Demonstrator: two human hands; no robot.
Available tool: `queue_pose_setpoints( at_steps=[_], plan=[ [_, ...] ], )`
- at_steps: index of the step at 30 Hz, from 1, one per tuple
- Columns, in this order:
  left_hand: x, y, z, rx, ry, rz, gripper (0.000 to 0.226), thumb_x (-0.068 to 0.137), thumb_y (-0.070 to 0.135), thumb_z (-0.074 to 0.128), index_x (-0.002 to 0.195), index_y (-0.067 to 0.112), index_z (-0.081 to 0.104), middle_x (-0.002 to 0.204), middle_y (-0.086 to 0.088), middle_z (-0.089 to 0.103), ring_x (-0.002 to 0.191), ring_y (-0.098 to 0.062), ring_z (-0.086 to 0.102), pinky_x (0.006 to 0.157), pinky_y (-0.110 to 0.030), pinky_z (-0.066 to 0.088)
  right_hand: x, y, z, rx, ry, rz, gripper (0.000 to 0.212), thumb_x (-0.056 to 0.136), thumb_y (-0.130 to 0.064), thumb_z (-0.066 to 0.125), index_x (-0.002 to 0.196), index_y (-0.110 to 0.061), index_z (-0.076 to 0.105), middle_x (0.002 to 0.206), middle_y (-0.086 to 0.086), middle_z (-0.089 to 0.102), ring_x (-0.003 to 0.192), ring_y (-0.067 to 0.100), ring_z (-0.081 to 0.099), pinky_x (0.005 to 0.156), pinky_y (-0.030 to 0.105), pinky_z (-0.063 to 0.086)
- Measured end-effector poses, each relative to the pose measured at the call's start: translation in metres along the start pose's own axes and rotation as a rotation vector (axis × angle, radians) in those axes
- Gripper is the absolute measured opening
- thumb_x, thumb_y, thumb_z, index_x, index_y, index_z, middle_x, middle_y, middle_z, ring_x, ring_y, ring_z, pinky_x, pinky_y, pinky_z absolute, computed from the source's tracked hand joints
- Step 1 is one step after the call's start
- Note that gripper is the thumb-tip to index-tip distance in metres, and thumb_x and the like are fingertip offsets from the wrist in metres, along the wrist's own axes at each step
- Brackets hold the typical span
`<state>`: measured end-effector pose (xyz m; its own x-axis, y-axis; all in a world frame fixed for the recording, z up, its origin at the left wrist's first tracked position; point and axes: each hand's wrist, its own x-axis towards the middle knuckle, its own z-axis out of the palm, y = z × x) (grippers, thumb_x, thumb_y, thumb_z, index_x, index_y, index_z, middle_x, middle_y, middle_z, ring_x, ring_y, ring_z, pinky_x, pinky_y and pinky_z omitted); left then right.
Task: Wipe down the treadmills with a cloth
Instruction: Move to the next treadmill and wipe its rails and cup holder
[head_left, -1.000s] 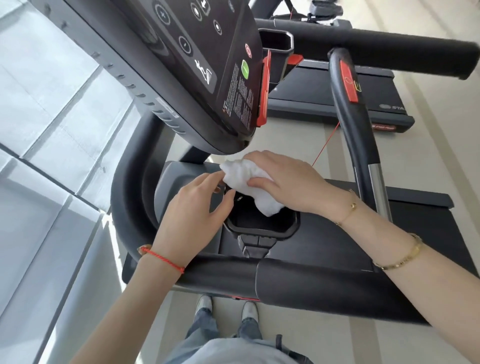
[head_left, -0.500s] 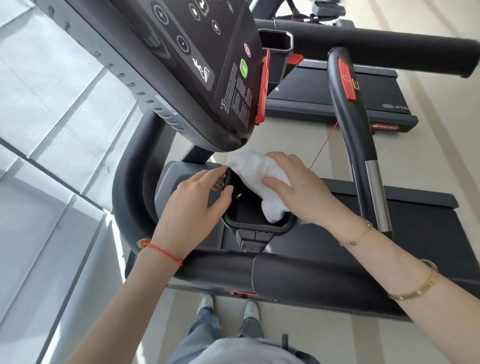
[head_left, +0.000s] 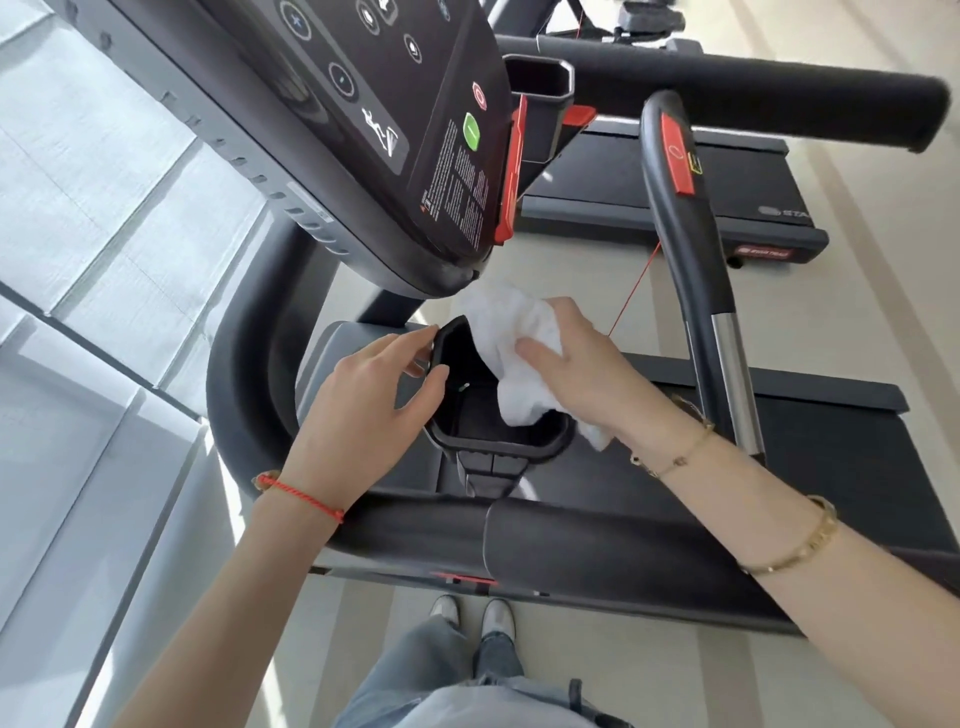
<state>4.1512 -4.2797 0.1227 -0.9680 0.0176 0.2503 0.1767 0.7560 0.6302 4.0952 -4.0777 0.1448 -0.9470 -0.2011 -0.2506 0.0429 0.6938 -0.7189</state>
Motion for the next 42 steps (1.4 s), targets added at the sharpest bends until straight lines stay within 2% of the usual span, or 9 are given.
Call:
queue_pose_setpoints(
  at_steps=[5, 13, 19, 23, 27, 30, 32, 38, 42],
  plan=[
    [0.001, -0.003, 0.001, 0.010, 0.001, 0.018, 0.040, 0.093, 0.033, 0.058, 0.132, 0.021, 0.059, 0.101, 0.009, 0.067, 0.089, -0.008, 0.062, 0.086, -0.031, 0.054, -0.054, 0.011, 0.028, 0.227, 0.077, 0.056, 0.064, 0.100, -0.032, 0.047, 0.150, -0.023, 0.009, 0.148, -0.002, 0.025, 0.122, 0.016, 0.039, 0.091, 0.026, 0.030],
    [0.000, -0.003, 0.001, -0.007, -0.002, 0.041, 0.041, 0.093, 0.032, 0.057, 0.131, 0.018, 0.060, 0.101, 0.006, 0.068, 0.087, -0.006, 0.061, 0.081, -0.023, 0.050, -0.006, -0.002, 0.004, 0.086, 0.048, 0.056, 0.051, 0.101, -0.029, 0.048, 0.145, -0.017, 0.025, 0.132, 0.007, 0.045, 0.105, 0.019, 0.045, 0.075, 0.028, 0.033],
    [0.002, -0.005, 0.002, 0.006, -0.017, 0.028, 0.041, 0.093, 0.032, 0.057, 0.132, 0.019, 0.059, 0.102, 0.007, 0.068, 0.088, -0.005, 0.061, 0.082, -0.017, 0.046, -0.061, 0.014, 0.035, 0.328, 0.102, 0.045, 0.066, 0.100, -0.029, 0.046, 0.152, -0.030, 0.005, 0.152, -0.008, 0.019, 0.133, 0.010, 0.028, 0.101, 0.024, 0.025],
    [0.001, -0.004, 0.002, 0.013, -0.012, 0.035, 0.041, 0.093, 0.031, 0.058, 0.132, 0.019, 0.060, 0.101, 0.009, 0.067, 0.086, -0.003, 0.060, 0.081, -0.015, 0.044, -0.026, 0.011, 0.015, 0.101, 0.071, 0.023, 0.055, 0.100, -0.030, 0.048, 0.146, -0.017, 0.020, 0.139, 0.000, 0.033, 0.104, 0.016, 0.045, 0.072, 0.023, 0.033],
    [0.001, -0.004, 0.003, 0.014, 0.006, 0.027, 0.036, 0.092, 0.034, 0.057, 0.125, 0.020, 0.063, 0.096, 0.010, 0.066, 0.082, -0.004, 0.059, 0.079, -0.021, 0.048, 0.022, -0.008, -0.009, -0.347, -0.122, -0.238, 0.036, 0.098, -0.030, 0.051, 0.132, -0.020, 0.042, 0.117, 0.002, 0.052, 0.099, 0.025, 0.052, 0.074, 0.033, 0.032],
    [0.001, -0.005, 0.004, 0.021, 0.012, 0.040, 0.020, 0.092, 0.033, 0.057, 0.108, 0.022, 0.065, 0.090, 0.012, 0.065, 0.079, -0.004, 0.060, 0.075, -0.030, 0.055, 0.042, -0.022, -0.009, -0.451, -0.244, -0.349, 0.033, 0.096, -0.033, 0.054, 0.127, -0.028, 0.046, 0.091, -0.016, 0.051, 0.091, 0.018, 0.049, 0.073, 0.034, 0.032],
    [0.001, -0.005, 0.004, 0.027, 0.020, 0.041, 0.016, 0.092, 0.033, 0.058, 0.105, 0.024, 0.064, 0.089, 0.014, 0.064, 0.078, -0.003, 0.059, 0.075, -0.032, 0.056, 0.043, -0.018, -0.008, -0.407, -0.238, -0.357, 0.034, 0.095, -0.035, 0.054, 0.128, -0.033, 0.046, 0.095, -0.019, 0.053, 0.093, 0.015, 0.050, 0.075, 0.034, 0.033],
    [0.000, -0.005, 0.003, 0.033, 0.014, 0.024, 0.039, 0.094, 0.035, 0.058, 0.132, 0.028, 0.058, 0.096, 0.012, 0.065, 0.086, -0.007, 0.061, 0.080, -0.026, 0.052, 0.015, 0.020, -0.013, -0.106, -0.113, -0.300, 0.038, 0.097, -0.033, 0.053, 0.133, -0.031, 0.042, 0.121, -0.005, 0.052, 0.106, 0.018, 0.052, 0.087, 0.035, 0.041],
    [0.001, -0.005, 0.003, 0.022, 0.003, 0.018, 0.035, 0.093, 0.034, 0.057, 0.127, 0.027, 0.060, 0.095, 0.012, 0.065, 0.086, -0.006, 0.062, 0.081, -0.029, 0.054, 0.028, 0.002, -0.009, -0.369, -0.153, -0.373, 0.036, 0.098, -0.033, 0.049, 0.133, -0.033, 0.040, 0.117, -0.008, 0.049, 0.100, 0.022, 0.053, 0.083, 0.040, 0.043]
  ],
)
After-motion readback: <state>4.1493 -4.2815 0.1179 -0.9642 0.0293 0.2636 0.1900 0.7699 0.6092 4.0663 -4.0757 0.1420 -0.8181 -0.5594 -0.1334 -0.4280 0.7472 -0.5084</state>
